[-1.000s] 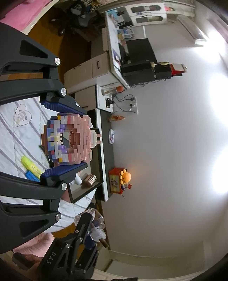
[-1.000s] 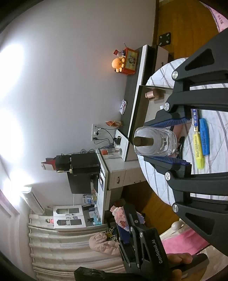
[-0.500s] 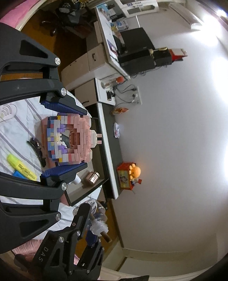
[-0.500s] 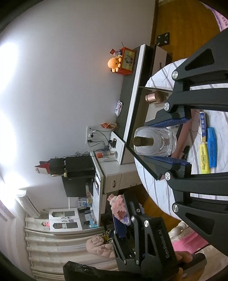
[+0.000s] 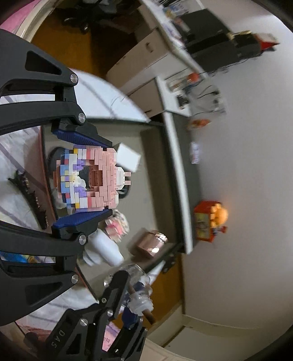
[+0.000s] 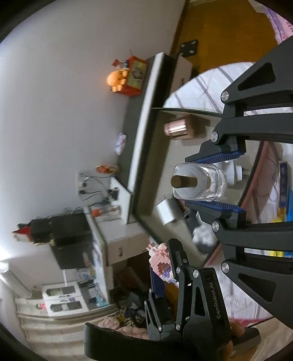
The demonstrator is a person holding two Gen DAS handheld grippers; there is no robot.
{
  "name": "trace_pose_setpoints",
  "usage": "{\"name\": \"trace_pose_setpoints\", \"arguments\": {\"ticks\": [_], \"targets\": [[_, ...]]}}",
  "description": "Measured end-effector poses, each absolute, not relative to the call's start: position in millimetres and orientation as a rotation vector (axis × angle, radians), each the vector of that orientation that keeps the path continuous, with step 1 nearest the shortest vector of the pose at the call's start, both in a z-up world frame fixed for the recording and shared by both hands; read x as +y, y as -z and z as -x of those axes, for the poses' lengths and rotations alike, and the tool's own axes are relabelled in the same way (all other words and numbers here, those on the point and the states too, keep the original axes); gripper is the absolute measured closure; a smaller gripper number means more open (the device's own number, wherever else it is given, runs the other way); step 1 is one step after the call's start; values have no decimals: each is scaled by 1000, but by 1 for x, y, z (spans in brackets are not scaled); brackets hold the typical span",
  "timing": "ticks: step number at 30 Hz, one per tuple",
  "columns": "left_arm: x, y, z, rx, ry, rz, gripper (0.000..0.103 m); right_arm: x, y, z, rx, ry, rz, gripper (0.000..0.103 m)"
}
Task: Organize rigid objects
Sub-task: 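Lift the donut and perfume bottle and lower them into the pink box, then open both tools and withdraw them from the box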
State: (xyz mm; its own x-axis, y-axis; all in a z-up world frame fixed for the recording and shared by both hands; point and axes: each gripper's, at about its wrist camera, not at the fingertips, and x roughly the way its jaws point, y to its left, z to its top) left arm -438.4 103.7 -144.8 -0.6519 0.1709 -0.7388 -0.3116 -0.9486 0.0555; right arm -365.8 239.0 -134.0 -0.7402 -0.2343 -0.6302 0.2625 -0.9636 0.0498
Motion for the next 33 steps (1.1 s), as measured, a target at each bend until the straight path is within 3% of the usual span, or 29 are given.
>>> {"name": "trace_pose_setpoints", "arguments": {"ticks": [9, 10, 12, 15, 21, 22, 23, 30, 32, 33], "targets": [[106, 180, 456, 242, -2577, 1250, 46, 259, 169, 376, 89, 2771, -1139, 72], [106, 181, 456, 243, -2578, 1255, 44, 261, 169, 379, 82, 2770, -1143, 72], [104, 181, 453, 229, -2581, 1253, 27, 263, 170, 378, 83, 2778, -1152, 72], [94, 172, 445, 190, -2610, 1236, 18, 265, 167, 375, 70, 2784, -1148, 70], [69, 144, 413, 185, -2744, 1162, 8, 269, 145, 351, 15, 2827, -1051, 40], [65, 139, 408, 182, -2761, 1147, 7, 269, 140, 346, 12, 2836, -1029, 25], [62, 133, 400, 182, -2785, 1127, 3, 268, 133, 339, 12, 2847, -1001, 19], [38, 84, 325, 171, -2927, 892, 0, 255, 83, 278, 21, 2904, -763, 16], [36, 74, 307, 160, -2958, 826, 0, 248, 72, 260, 39, 2931, -692, 0], [33, 68, 294, 148, -2971, 789, 0, 245, 66, 249, 50, 2950, -643, 0]]}}
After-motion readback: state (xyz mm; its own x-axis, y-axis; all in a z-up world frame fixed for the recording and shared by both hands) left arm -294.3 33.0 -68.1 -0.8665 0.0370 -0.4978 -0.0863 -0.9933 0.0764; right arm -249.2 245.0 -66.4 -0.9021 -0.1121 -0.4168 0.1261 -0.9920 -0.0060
